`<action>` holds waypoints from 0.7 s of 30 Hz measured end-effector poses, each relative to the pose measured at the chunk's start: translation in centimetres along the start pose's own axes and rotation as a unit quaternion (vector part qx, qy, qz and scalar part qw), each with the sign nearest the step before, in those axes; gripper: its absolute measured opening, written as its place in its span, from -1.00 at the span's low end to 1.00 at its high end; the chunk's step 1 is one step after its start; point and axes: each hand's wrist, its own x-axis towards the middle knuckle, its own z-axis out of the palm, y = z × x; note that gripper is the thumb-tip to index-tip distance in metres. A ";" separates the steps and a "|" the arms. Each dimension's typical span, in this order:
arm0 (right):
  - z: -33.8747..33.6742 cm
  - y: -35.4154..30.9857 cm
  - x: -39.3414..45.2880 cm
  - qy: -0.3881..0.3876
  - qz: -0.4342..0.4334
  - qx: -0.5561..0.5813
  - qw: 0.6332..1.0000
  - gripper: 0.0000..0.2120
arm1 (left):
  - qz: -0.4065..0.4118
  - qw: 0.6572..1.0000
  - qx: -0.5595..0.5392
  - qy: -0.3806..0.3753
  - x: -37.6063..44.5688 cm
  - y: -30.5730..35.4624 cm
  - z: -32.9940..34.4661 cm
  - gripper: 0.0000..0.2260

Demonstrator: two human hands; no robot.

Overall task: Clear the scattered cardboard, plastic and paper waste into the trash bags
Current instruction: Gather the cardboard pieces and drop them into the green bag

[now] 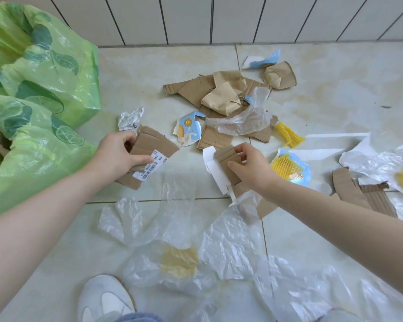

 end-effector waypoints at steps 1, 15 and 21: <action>-0.3 0.0 -0.1 0.002 -0.002 0.008 1.000 -0.78 | -0.003 1.000 -0.024 0.003 -0.1 0.6 0.0 -0.64; -3.5 3.9 0.6 -0.041 0.093 -0.169 0.980 -0.84 | -0.126 0.960 -0.244 -0.056 1.7 6.7 5.7 -0.43; -3.1 3.6 0.4 -0.083 0.043 -0.279 0.956 -0.73 | -0.140 0.956 -0.232 -0.111 3.6 8.8 9.2 -0.62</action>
